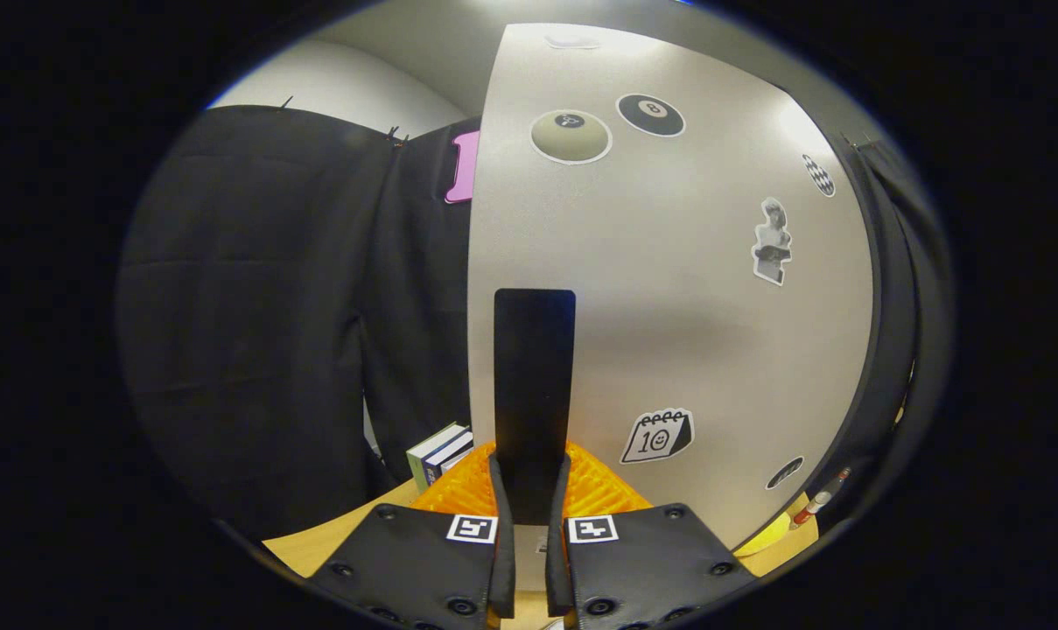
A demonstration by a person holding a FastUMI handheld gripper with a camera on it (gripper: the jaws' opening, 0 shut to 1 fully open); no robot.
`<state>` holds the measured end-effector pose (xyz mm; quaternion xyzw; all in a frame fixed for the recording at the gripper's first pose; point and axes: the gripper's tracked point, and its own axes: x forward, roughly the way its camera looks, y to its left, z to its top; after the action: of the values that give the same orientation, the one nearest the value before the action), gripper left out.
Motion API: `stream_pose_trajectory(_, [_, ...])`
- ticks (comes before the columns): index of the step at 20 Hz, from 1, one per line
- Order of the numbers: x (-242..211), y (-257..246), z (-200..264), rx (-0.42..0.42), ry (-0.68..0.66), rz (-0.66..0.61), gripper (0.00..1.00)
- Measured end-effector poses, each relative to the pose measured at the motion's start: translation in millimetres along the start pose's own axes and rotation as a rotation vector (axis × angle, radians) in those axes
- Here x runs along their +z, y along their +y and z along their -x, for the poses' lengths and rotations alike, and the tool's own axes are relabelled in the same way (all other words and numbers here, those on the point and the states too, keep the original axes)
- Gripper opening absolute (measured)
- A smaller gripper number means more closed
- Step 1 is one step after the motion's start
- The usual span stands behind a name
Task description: Open the shoe cabinet door, grab the shoes and put them into the shoe cabinet, then close the shoe cabinet door.
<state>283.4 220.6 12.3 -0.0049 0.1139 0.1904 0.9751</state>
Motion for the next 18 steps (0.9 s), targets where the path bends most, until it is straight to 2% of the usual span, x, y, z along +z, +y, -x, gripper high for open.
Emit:
stream_pose_trajectory(6, [-3, -6, 29, 0.012, 0.013, 0.017, 0.15])
stream_pose_trajectory(18, [-8, -29, 74, -0.042, 0.03, 0.034, 0.15])
